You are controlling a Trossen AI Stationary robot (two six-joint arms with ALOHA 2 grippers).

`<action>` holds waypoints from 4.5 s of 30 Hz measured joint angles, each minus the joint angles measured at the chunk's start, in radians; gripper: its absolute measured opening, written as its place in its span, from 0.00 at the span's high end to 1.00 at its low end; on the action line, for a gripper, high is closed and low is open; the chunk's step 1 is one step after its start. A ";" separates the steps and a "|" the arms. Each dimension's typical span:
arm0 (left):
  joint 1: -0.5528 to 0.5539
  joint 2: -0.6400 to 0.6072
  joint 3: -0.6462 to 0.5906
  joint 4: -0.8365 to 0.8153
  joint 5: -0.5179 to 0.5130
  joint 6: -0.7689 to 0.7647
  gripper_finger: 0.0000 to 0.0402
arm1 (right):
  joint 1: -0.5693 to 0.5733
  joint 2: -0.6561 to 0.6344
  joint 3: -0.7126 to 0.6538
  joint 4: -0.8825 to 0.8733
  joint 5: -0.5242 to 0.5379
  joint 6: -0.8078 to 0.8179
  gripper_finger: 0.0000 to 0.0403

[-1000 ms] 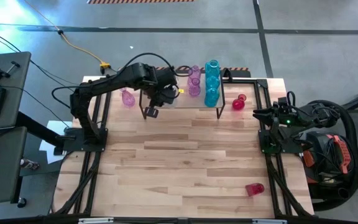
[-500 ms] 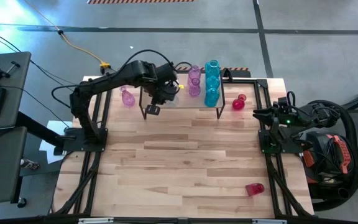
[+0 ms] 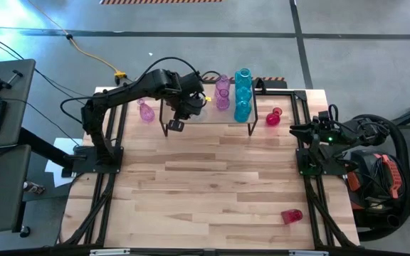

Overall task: Sort vases onto shelf
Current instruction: Put the transparent vase on the shelf aligned with the other transparent vases, then adjust the transparent vases on the shelf

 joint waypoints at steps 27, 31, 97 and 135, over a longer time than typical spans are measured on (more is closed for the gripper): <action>0.006 0.000 0.009 -0.012 -0.027 0.033 0.90 | 0.000 0.000 0.000 0.000 0.000 0.000 0.66; 0.006 0.000 0.009 -0.011 -0.027 0.033 0.90 | 0.000 0.000 0.000 0.000 0.000 0.000 0.66; 0.006 0.021 0.035 0.066 -0.072 -0.029 0.78 | 0.000 0.000 0.000 0.000 0.000 0.000 0.66; 0.053 -0.043 0.000 -0.107 -0.123 -0.142 0.71 | 0.000 0.000 0.000 0.000 0.000 0.000 0.66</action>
